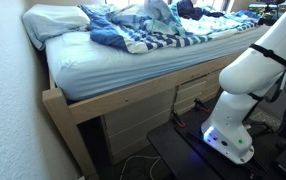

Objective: Straighten the top bedspread

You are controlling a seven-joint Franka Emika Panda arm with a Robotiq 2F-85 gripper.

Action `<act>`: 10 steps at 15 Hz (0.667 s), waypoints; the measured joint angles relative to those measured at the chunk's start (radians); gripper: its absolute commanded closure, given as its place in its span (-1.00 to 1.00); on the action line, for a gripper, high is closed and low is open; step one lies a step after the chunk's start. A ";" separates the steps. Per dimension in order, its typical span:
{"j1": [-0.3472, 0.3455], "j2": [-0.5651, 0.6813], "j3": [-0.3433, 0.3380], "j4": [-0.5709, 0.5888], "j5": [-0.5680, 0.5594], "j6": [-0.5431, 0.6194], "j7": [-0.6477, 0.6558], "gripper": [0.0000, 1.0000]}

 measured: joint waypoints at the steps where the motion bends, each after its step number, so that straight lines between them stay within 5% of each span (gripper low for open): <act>1: 0.010 -0.004 -0.001 0.000 0.000 0.001 0.000 0.99; 10: 0.111 -0.007 -0.001 0.000 0.000 0.003 -0.001 0.96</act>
